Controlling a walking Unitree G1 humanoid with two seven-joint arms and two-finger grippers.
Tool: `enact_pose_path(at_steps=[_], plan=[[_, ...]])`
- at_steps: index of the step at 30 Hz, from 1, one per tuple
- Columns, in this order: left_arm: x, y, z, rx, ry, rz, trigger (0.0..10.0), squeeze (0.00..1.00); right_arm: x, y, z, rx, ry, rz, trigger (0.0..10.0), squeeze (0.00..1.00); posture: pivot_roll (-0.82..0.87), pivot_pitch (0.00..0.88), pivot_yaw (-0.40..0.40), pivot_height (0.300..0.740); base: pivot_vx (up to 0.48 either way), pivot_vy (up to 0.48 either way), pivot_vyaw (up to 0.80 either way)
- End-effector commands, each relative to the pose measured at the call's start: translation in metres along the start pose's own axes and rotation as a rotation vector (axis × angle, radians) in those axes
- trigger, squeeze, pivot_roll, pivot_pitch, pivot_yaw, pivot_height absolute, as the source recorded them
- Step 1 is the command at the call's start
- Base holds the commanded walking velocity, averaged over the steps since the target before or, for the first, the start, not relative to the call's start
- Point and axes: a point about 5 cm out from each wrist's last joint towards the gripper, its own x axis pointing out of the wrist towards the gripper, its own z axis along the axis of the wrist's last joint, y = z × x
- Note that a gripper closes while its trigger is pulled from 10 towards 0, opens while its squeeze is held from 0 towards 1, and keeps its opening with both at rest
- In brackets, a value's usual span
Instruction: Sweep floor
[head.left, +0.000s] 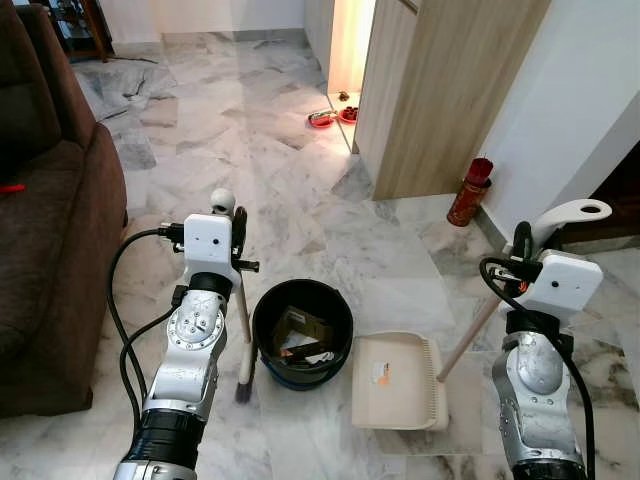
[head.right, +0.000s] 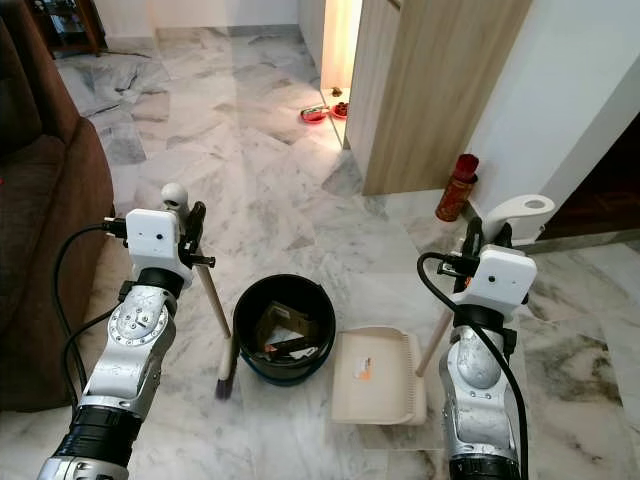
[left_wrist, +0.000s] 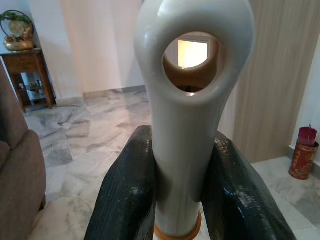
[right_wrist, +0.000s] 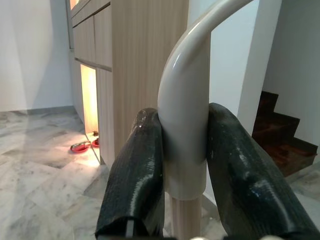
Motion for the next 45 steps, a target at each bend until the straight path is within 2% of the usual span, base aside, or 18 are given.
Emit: enact_pose_path(at_steps=[1, 36, 45], plan=[[0.0004, -0.002, 0.0128, -0.004, -0.061, -0.008, 10.0, 0.0, 0.0067, -0.0007, 0.0121, 0.013, -0.07, -0.005, 10.0, 0.0, 0.09, 0.111, -0.058, 0.74, 0.0, 0.0, 0.0], [0.0012, -0.0033, 0.0143, -0.007, -0.07, -0.007, 10.0, 0.0, 0.0086, 0.0026, 0.0146, 0.051, -0.078, 0.028, 10.0, 0.0, 0.09, 0.118, -0.063, 0.74, 0.0, 0.0, 0.0], [0.0012, -0.0035, 0.0147, -0.007, -0.071, -0.008, 10.0, 0.0, 0.0087, 0.0026, 0.0148, 0.053, -0.078, 0.03, 10.0, 0.0, 0.09, 0.119, -0.064, 0.74, -0.296, 0.0, 0.0]])
